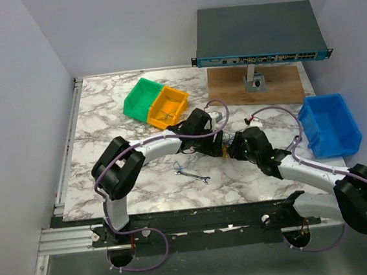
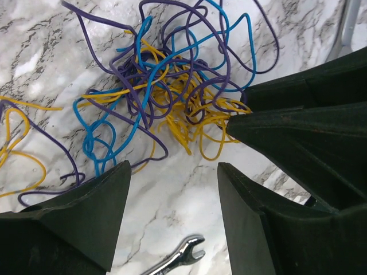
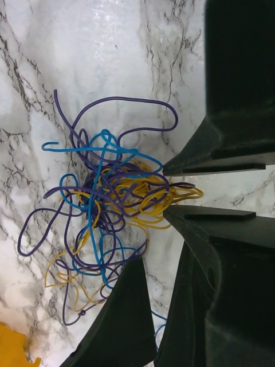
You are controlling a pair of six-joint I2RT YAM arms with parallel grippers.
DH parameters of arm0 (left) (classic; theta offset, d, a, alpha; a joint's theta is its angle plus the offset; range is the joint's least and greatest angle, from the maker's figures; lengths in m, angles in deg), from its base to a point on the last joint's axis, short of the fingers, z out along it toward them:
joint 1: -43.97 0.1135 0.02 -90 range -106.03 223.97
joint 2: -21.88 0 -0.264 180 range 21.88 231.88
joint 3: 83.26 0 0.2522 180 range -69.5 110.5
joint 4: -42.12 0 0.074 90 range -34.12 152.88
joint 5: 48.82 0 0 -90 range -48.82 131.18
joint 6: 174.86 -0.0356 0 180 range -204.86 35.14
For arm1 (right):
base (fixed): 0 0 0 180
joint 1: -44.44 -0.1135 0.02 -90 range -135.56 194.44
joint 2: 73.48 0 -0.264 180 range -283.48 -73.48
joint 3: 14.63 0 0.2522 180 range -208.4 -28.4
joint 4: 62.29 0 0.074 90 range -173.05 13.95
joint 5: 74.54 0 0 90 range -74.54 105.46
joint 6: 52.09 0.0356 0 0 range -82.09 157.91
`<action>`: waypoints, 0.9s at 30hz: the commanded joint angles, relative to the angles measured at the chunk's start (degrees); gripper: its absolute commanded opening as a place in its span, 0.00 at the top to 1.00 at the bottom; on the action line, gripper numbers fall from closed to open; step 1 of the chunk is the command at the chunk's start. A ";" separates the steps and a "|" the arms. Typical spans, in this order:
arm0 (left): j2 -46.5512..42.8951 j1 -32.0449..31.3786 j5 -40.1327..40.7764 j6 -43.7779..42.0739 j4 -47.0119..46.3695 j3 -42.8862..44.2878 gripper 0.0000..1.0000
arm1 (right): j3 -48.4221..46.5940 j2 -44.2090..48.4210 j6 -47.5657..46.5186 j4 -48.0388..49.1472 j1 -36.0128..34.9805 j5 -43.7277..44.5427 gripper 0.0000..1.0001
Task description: Untangle the cables
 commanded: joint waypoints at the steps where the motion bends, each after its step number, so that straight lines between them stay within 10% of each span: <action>1: 3.56 -0.37 -0.99 -0.91 1.07 3.35 0.37 | 0.95 -2.81 -1.10 5.45 0.32 -0.47 0.68; 10: 7.92 -0.39 -3.44 -0.74 3.12 8.30 0.50 | 2.30 -3.42 0.99 8.26 0.23 -4.23 0.99; 16: 8.57 -0.36 -2.72 -0.61 3.80 9.54 1.00 | 4.53 1.50 2.73 5.91 0.33 -1.58 0.99; 27: 2.41 0.66 6.00 -1.31 4.50 6.00 1.00 | 1.79 6.79 11.91 -8.64 0.30 14.64 0.98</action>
